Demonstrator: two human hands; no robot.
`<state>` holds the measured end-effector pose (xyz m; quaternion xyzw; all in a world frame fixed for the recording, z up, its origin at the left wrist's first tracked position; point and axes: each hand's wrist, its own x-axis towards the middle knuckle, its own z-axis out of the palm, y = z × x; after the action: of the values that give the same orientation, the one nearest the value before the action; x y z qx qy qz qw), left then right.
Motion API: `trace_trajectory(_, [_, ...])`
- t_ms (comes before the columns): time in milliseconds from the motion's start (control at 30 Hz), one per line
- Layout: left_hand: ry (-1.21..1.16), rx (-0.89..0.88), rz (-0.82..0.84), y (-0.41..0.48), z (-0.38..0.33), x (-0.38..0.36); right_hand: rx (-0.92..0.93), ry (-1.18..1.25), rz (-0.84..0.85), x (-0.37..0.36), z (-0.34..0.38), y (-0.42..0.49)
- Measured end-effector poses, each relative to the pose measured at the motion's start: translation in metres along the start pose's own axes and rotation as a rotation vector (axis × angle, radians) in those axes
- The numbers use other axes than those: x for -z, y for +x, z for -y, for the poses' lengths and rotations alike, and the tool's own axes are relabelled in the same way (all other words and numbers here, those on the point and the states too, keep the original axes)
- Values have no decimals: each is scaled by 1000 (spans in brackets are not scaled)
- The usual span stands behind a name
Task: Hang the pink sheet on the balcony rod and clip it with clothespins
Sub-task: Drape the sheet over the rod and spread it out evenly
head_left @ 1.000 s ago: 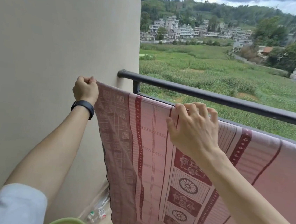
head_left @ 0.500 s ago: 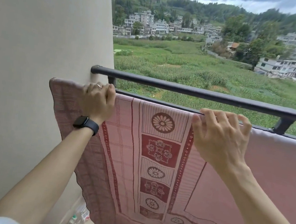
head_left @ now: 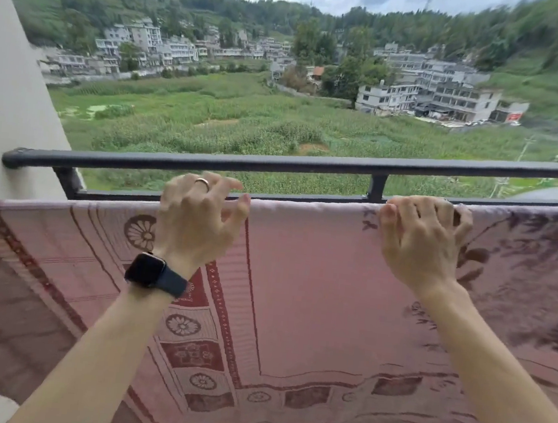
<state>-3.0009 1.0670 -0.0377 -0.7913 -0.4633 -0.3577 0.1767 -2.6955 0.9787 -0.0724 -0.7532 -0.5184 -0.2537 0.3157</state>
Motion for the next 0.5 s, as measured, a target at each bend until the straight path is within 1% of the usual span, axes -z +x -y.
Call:
trace_trajectory(67, [3,-112,-2,6,-70,-25,72,-5,5,1,-12,1])
trace_trajectory(133, [4,-126,-31,9,-114,-46,114,2,25,6,-39,6])
trace_trajectory(233, [26,-17,-97,14,-127,-63,17,-8,29,21,-115,20])
trace_trajectory(367, [84,90,-148,12,-127,-66,-157,-62,91,47,-252,35])
trace_trajectory(400, [86,150,-144,12,-133,-65,-200,-59,106,53,-279,39])
trace_trajectory(500, [42,473,-98,24,-184,-59,-214,-33,131,57,-319,50])
